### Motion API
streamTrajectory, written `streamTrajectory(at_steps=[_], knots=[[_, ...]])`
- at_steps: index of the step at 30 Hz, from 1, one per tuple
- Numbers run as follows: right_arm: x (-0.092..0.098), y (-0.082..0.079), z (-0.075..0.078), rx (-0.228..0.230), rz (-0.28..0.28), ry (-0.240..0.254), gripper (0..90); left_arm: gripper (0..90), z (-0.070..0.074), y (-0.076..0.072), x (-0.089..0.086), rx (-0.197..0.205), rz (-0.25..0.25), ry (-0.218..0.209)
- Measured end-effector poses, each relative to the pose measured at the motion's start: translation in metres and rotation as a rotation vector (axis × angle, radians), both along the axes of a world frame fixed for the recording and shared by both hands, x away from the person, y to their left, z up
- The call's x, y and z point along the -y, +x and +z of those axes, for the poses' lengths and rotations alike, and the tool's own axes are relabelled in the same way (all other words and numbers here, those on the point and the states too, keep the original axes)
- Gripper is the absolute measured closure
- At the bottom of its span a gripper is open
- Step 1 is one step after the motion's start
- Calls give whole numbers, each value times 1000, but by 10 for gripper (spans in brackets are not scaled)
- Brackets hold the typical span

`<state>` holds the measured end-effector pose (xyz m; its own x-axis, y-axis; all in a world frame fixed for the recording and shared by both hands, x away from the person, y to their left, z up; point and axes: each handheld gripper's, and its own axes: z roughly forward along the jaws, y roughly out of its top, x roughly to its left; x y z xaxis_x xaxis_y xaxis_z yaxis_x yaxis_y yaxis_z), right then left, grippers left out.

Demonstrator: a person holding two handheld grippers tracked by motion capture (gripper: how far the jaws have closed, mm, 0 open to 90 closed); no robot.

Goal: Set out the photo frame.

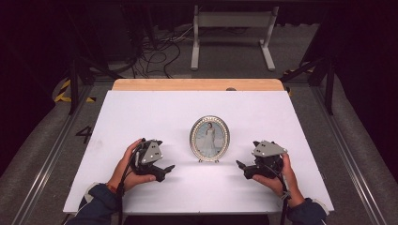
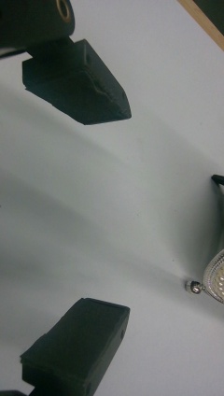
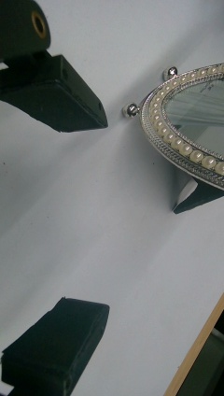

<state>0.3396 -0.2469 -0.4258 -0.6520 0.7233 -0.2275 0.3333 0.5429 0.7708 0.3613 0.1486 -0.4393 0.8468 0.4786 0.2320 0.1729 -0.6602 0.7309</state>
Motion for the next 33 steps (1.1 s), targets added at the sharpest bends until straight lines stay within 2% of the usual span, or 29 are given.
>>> streamTrajectory(at_steps=[9,21,26,33], knots=[[14,-6,-1,12,-25,13,100,82,-1,-5,-12,16,26,-7],[28,-14,-4,27,-51,33,102,80,-1,-14,-30,29,54,-50],[33,-17,-4,34,-65,43,102,80,-2,-19,-39,39,71,-53],[40,-21,-4,40,-82,55,101,79,-4,-23,-52,30,98,-57]])
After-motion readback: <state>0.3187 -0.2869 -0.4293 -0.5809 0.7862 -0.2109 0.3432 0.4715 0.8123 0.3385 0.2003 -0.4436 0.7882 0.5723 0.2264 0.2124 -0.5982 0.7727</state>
